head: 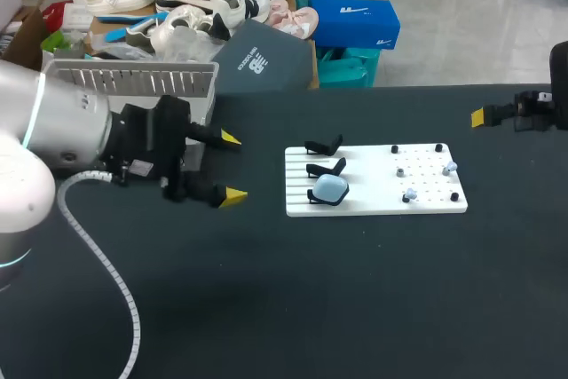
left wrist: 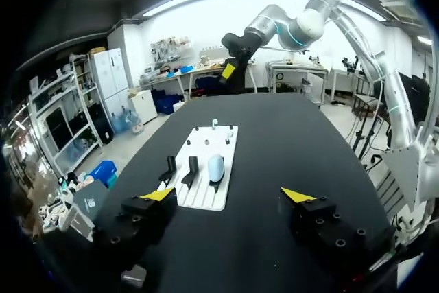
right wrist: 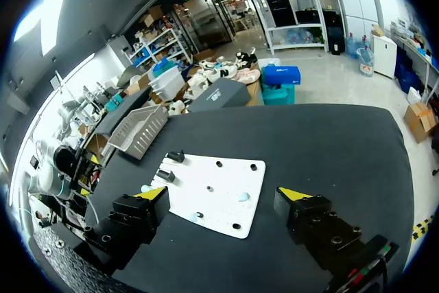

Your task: Pick up each earbud case from the left stands, insert the matching earbuds, close the lid, and place the case in the box.

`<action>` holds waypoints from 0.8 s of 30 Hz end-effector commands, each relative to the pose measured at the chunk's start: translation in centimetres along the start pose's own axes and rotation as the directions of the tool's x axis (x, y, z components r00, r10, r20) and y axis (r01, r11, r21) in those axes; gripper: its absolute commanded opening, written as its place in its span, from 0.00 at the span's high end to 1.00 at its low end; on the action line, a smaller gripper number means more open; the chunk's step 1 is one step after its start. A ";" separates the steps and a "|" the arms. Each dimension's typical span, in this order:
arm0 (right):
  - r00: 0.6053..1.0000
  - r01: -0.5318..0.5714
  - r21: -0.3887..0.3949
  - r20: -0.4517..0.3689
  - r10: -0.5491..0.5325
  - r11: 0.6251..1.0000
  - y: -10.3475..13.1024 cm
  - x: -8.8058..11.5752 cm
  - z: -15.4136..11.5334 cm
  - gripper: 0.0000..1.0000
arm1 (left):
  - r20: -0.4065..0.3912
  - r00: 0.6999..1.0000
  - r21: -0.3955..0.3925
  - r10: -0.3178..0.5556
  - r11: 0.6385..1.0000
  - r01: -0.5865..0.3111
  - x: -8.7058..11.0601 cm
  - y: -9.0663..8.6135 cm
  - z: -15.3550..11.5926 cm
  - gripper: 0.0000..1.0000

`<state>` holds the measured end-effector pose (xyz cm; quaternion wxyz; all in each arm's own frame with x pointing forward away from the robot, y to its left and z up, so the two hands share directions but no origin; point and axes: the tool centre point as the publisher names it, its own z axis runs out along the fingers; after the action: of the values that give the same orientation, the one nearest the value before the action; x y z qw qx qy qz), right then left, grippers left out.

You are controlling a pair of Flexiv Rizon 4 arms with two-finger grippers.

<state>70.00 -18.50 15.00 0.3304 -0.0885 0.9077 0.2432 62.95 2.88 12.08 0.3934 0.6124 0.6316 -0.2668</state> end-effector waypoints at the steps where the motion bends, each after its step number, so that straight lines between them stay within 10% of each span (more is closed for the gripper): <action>1: 1.000 0.000 0.000 0.000 0.000 1.000 0.0 0.0 0.0 0.00 | 0.106 0.990 0.060 0.089 0.994 -0.095 0.5 0.9 2.1 0.00; 24: 1.000 0.000 0.000 0.000 0.000 1.000 0.0 0.0 0.0 0.00 | 0.083 0.996 0.064 0.026 0.997 -0.032 1.3 1.9 10.6 0.00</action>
<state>70.00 -18.51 15.00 0.3304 -0.0885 0.9077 0.2432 65.40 -3.37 6.16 0.4106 0.6182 0.5960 -0.3066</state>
